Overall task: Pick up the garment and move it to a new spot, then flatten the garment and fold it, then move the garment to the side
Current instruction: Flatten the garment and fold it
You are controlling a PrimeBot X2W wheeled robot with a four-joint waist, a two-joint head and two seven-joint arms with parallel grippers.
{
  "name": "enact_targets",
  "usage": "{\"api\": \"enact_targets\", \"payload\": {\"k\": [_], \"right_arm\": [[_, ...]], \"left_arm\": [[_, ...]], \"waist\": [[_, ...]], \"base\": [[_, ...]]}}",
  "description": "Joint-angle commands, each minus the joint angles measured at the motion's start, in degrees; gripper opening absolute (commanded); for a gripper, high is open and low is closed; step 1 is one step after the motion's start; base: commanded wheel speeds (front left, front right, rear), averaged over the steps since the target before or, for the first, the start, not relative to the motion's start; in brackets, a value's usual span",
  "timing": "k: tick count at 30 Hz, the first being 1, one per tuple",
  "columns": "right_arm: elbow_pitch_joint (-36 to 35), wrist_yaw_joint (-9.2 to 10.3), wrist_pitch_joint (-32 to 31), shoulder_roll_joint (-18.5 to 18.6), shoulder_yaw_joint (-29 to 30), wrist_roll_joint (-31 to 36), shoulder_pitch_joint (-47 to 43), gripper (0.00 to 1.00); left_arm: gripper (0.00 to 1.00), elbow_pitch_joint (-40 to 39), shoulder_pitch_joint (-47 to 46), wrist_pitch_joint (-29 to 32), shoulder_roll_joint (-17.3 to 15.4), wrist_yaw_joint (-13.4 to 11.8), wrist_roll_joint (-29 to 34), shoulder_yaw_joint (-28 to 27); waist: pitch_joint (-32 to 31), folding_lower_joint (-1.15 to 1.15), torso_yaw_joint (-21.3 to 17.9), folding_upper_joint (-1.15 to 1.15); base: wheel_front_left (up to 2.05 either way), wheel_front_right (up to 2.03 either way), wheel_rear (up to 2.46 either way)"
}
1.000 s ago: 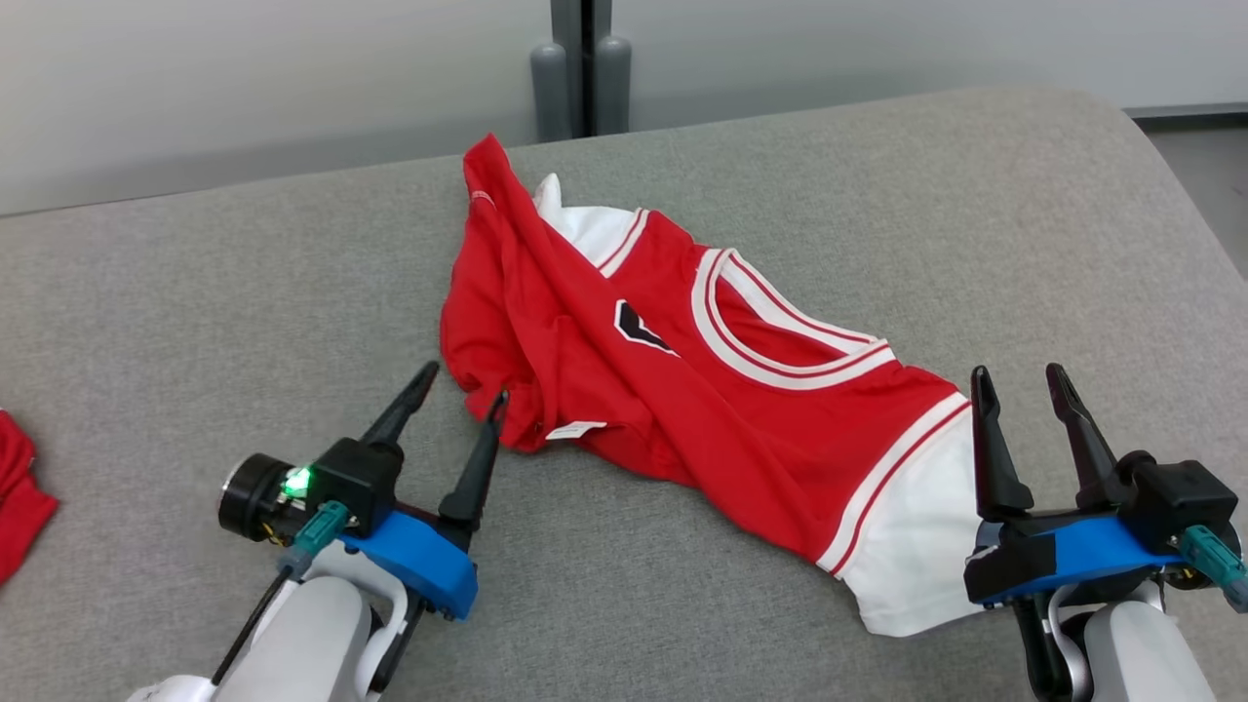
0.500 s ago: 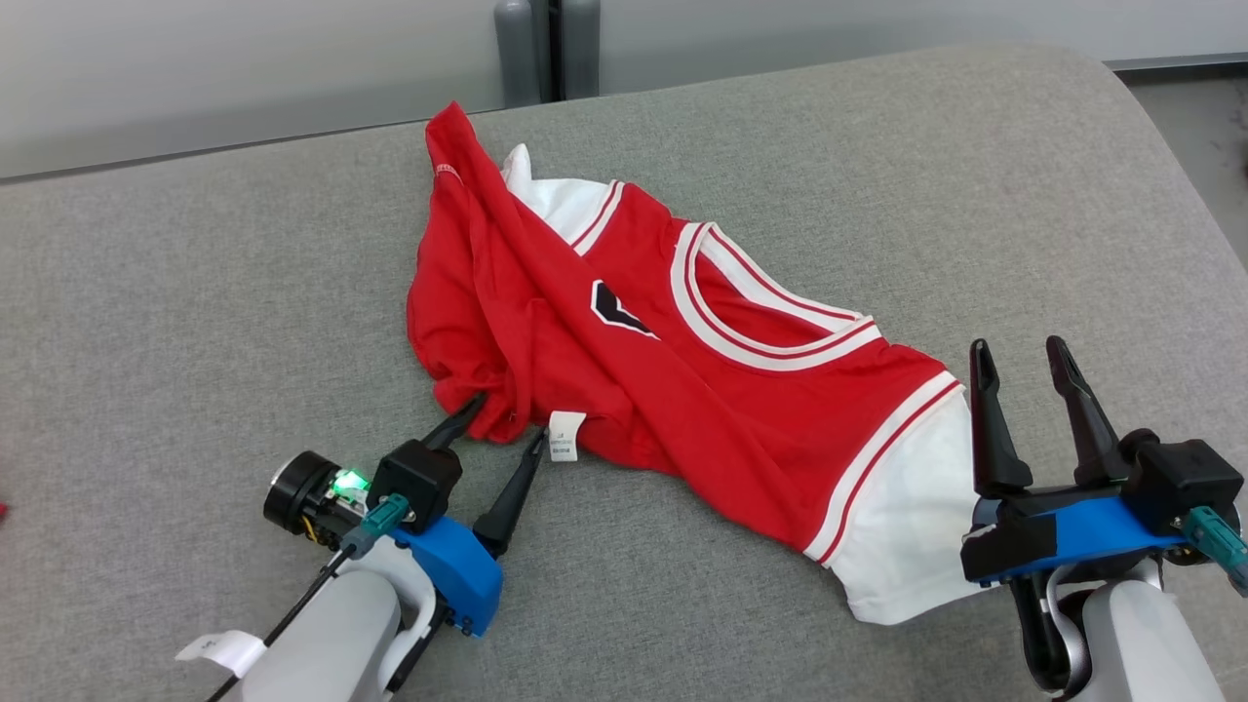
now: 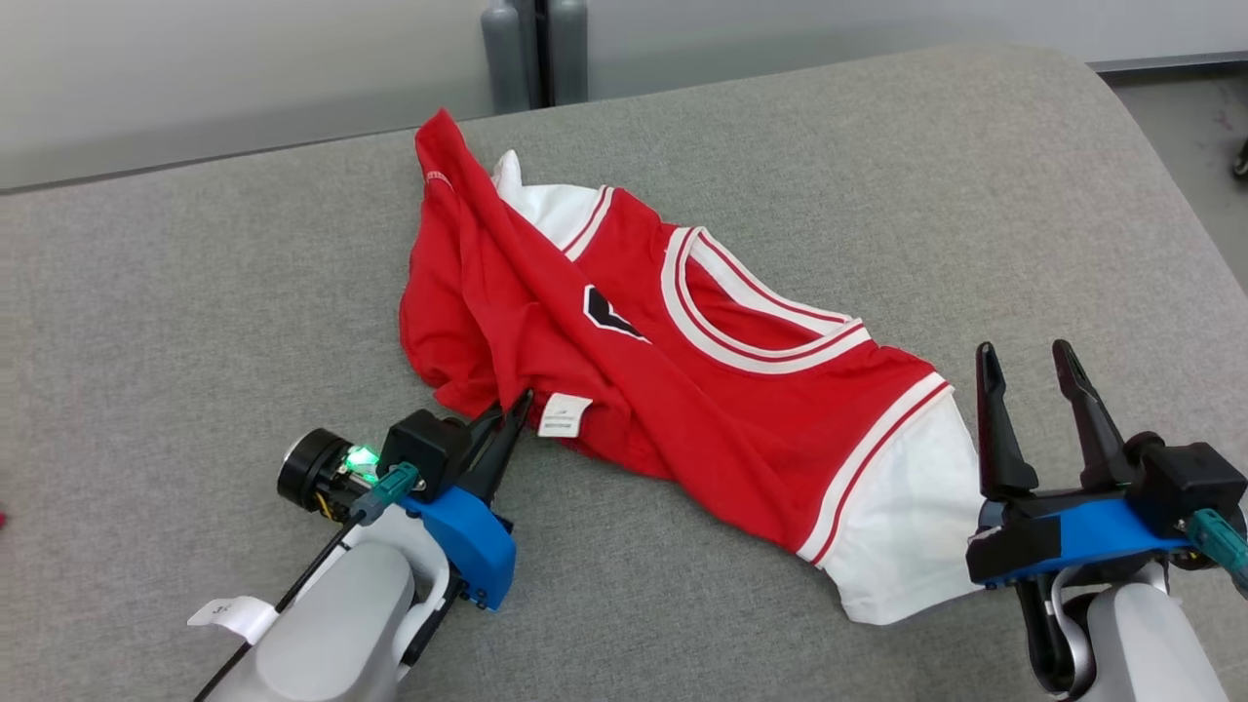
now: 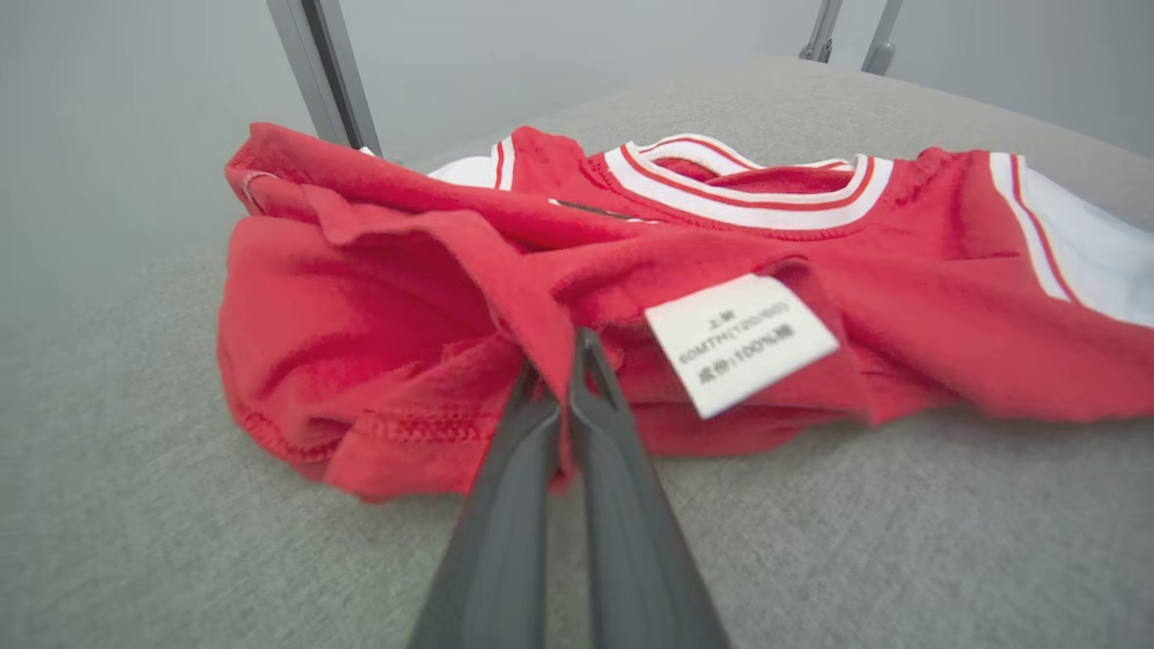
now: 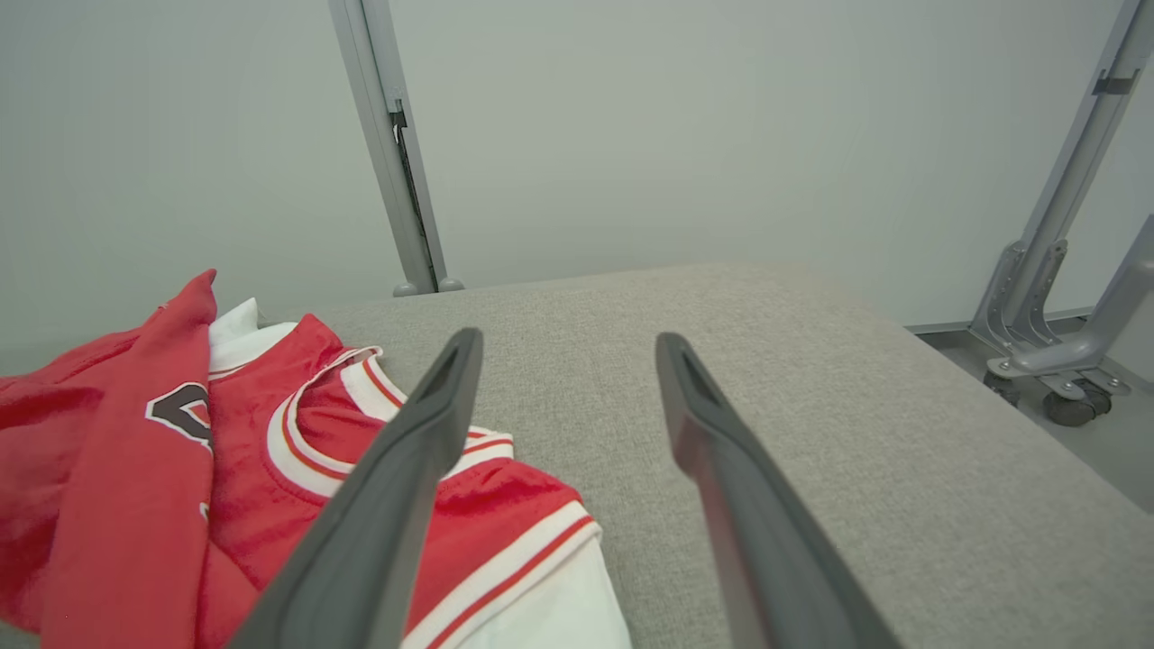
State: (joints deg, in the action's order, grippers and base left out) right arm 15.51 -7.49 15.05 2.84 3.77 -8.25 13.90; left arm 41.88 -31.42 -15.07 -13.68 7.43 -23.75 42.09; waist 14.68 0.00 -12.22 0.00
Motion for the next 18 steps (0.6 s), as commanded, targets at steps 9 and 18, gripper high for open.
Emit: {"api": "enact_targets", "payload": {"k": [9,18], "right_arm": [[1.6,-0.01,0.2,0.1,1.3,0.4,-2.9,1.00],[2.7,-0.01,0.2,0.1,1.8,0.7,-4.2,1.00]], "left_arm": [[0.00,-12.1,8.0,-0.1,-2.6,-0.2,0.1,-4.2],[0.00,-22.7,17.1,0.0,-6.1,-2.3,1.0,-5.8]], "waist": [[-5.4,0.00,4.6,0.00],[-8.7,0.00,10.1,0.00]], "base": [[0.00,0.00,0.00],[0.00,0.00,0.00]]}}
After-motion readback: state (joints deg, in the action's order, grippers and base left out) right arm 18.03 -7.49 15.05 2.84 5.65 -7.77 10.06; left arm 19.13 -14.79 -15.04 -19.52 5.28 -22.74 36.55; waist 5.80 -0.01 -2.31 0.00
